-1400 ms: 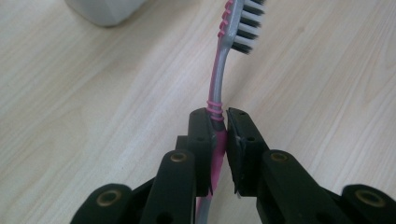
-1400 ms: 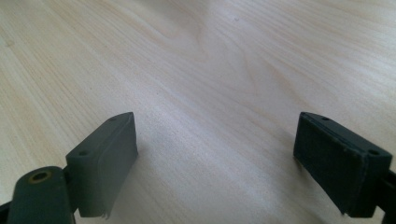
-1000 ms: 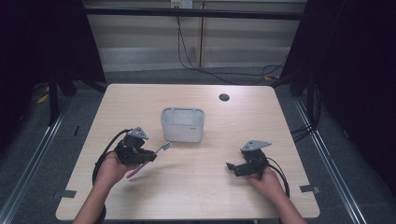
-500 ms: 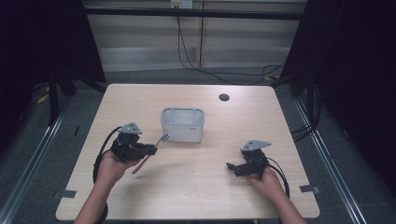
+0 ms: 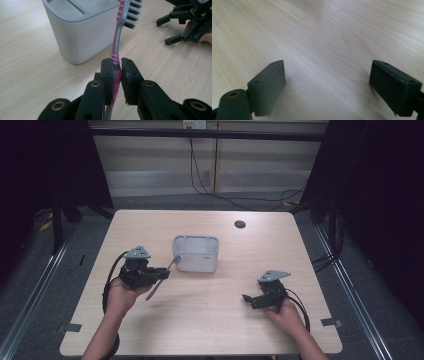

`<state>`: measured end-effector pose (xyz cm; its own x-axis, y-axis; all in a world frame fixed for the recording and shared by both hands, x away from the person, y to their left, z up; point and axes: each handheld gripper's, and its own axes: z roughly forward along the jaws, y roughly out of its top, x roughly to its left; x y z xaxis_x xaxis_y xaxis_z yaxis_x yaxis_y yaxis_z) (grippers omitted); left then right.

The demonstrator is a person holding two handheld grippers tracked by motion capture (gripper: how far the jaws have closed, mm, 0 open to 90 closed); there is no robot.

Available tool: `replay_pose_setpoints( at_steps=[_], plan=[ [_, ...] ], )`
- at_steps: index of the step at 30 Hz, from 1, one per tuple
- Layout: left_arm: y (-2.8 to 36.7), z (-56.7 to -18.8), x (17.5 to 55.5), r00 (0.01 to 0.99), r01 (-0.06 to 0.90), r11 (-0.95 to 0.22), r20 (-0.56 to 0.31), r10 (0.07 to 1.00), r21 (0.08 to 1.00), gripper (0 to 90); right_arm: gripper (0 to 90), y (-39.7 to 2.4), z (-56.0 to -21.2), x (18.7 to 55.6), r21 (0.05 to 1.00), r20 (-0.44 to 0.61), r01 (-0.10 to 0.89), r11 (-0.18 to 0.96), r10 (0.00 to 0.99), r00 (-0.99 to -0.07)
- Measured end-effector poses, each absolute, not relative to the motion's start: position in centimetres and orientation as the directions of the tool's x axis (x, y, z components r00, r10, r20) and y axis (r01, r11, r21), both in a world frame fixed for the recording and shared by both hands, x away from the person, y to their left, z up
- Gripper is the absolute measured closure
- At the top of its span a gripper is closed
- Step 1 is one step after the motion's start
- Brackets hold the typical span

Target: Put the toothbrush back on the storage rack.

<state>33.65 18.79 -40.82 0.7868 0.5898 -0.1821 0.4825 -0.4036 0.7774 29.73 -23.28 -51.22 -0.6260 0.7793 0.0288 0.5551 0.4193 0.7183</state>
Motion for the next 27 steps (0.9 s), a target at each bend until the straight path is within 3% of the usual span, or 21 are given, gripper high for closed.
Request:
replay_pose_setpoints(
  at_steps=[27],
  plan=[
    [18.1,-37.7,34.7,0.761,0.44,-0.33,-0.152,0.631,0.835,80.6,12.9,-23.3,-51.2,29.7,0.718,0.029,0.556,0.418,0.781,-0.624]
  ],
)
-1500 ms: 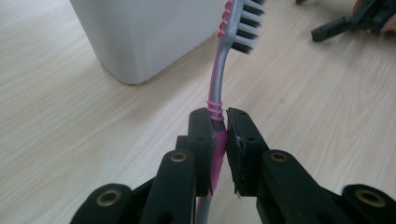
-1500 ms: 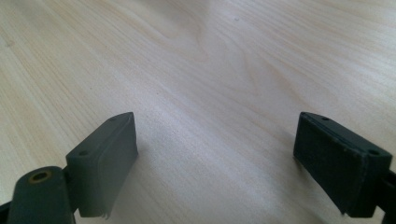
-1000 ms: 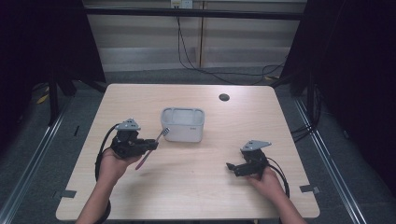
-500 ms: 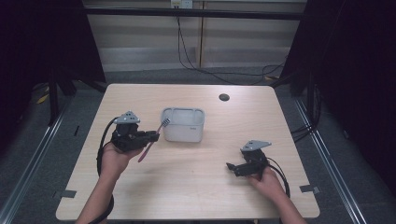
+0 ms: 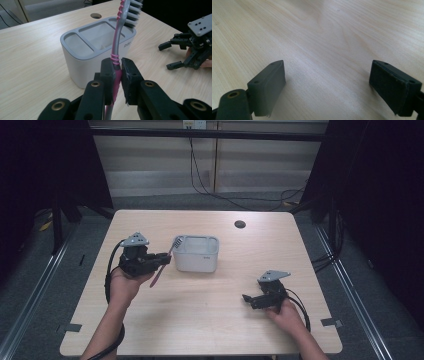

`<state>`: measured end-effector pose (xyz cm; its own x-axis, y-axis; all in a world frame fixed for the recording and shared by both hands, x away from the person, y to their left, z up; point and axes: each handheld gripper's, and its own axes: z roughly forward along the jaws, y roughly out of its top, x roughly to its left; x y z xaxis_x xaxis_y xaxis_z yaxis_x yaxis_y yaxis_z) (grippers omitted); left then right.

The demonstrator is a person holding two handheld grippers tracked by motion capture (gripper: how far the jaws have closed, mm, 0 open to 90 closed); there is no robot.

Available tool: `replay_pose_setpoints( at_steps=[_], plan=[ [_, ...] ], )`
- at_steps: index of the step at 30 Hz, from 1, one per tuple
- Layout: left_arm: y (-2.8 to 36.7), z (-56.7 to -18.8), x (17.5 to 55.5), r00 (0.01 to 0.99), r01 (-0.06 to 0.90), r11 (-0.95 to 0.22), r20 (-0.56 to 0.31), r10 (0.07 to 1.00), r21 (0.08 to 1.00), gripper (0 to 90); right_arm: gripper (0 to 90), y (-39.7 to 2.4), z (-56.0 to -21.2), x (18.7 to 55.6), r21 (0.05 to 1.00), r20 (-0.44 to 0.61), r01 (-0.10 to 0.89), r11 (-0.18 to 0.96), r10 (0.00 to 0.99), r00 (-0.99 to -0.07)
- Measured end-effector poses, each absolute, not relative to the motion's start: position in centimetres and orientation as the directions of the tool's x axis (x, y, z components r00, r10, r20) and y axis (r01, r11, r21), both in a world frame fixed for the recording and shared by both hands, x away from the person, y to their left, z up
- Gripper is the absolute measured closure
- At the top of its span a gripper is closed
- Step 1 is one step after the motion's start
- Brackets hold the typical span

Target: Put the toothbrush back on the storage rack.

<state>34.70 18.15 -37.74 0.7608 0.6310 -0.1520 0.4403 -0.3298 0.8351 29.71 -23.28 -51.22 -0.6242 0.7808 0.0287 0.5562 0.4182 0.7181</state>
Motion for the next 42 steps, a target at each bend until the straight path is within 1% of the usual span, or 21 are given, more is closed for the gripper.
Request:
replay_pose_setpoints(
  at_steps=[14,42],
  plan=[
    [17.9,-36.6,35.3,0.751,0.426,-0.285,-0.16,0.641,0.859,80.5,12.9,-23.3,-51.2,29.7,0.718,0.029,0.556,0.418,0.781,-0.624],
    [16.7,-34.2,36.5,0.743,0.387,-0.235,-0.15,0.653,0.892,80.5,12.9,-23.3,-51.2,29.7,0.718,0.029,0.556,0.418,0.781,-0.624]
  ],
)
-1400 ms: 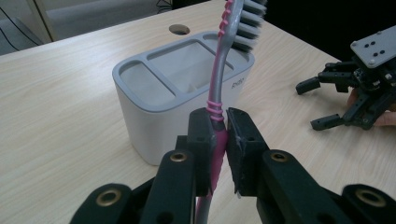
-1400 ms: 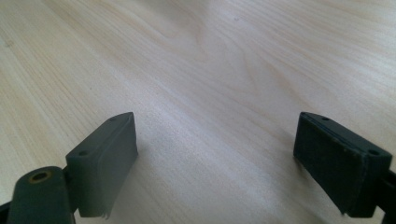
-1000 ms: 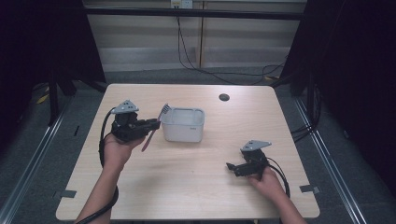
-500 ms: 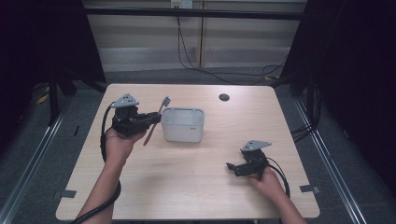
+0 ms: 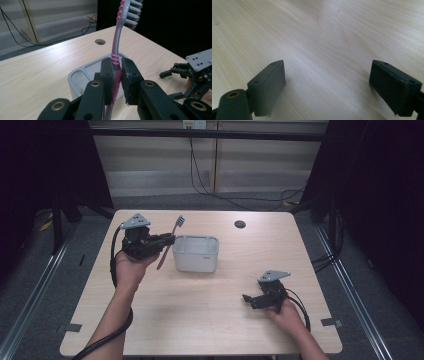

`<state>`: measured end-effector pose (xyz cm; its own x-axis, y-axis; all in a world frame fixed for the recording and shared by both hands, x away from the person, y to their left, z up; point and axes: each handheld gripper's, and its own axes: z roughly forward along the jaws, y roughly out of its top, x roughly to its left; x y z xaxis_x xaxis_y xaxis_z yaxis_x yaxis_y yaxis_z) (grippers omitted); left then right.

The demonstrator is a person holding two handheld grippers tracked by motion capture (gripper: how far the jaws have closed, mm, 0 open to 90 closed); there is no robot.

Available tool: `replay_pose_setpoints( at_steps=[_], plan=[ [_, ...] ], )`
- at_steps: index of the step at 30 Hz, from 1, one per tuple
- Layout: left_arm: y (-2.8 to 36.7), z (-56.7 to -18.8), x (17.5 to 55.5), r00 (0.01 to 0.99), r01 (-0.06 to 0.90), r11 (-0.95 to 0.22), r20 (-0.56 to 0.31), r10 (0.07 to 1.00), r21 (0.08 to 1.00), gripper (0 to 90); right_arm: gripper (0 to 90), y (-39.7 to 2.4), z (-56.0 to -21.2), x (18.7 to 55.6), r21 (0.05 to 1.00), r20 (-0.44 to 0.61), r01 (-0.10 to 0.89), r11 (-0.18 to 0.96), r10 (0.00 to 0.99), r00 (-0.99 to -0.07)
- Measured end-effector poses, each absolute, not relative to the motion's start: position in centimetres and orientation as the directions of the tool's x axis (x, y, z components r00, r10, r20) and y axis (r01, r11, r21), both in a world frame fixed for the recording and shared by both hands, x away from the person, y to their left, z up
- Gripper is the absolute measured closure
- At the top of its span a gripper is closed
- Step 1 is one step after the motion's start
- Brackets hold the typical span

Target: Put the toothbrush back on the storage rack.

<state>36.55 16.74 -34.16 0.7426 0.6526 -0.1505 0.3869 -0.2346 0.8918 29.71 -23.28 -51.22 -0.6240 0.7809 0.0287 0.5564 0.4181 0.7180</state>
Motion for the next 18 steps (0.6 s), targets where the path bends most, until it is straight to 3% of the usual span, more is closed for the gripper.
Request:
replay_pose_setpoints(
  at_steps=[18],
  plan=[
    [16.6,-33.1,37.2,0.733,0.379,-0.191,-0.168,0.66,0.905,80.5,12.9,-23.3,-51.2,29.7,0.718,0.028,0.556,0.418,0.781,-0.624]
  ],
)
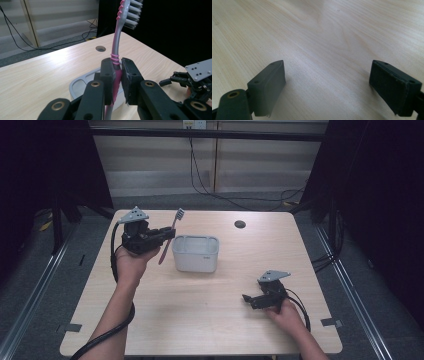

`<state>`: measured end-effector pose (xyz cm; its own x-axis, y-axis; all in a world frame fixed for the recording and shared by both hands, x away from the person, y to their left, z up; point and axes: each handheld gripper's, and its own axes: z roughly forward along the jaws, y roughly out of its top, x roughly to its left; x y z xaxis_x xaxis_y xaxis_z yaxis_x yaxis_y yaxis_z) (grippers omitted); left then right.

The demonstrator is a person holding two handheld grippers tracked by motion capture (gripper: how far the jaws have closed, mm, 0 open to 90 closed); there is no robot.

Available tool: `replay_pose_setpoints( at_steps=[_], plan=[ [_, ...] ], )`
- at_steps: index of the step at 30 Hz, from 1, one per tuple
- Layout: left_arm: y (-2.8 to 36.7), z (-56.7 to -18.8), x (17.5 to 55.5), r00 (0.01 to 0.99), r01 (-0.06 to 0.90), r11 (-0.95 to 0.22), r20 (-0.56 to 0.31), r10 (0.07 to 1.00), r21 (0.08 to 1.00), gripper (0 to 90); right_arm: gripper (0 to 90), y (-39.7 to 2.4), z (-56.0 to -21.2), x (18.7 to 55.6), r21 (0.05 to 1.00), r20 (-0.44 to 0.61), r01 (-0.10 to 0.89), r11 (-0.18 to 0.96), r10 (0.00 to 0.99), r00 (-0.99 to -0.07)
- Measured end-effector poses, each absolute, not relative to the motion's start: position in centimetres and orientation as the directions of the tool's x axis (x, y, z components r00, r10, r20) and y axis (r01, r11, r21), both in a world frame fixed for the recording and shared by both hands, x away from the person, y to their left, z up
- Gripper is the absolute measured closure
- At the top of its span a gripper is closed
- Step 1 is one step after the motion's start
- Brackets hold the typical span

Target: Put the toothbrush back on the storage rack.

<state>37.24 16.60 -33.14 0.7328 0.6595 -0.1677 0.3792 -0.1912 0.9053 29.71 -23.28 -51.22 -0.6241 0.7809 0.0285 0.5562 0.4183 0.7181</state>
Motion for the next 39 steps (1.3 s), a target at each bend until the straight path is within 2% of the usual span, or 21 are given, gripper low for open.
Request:
replay_pose_setpoints(
  at_steps=[39],
  plan=[
    [15.0,-31.8,39.2,0.722,0.36,-0.146,-0.175,0.669,0.922,80.4,12.9,-23.3,-51.2,29.7,0.719,0.03,0.557,0.416,0.782,-0.623]
  ],
)
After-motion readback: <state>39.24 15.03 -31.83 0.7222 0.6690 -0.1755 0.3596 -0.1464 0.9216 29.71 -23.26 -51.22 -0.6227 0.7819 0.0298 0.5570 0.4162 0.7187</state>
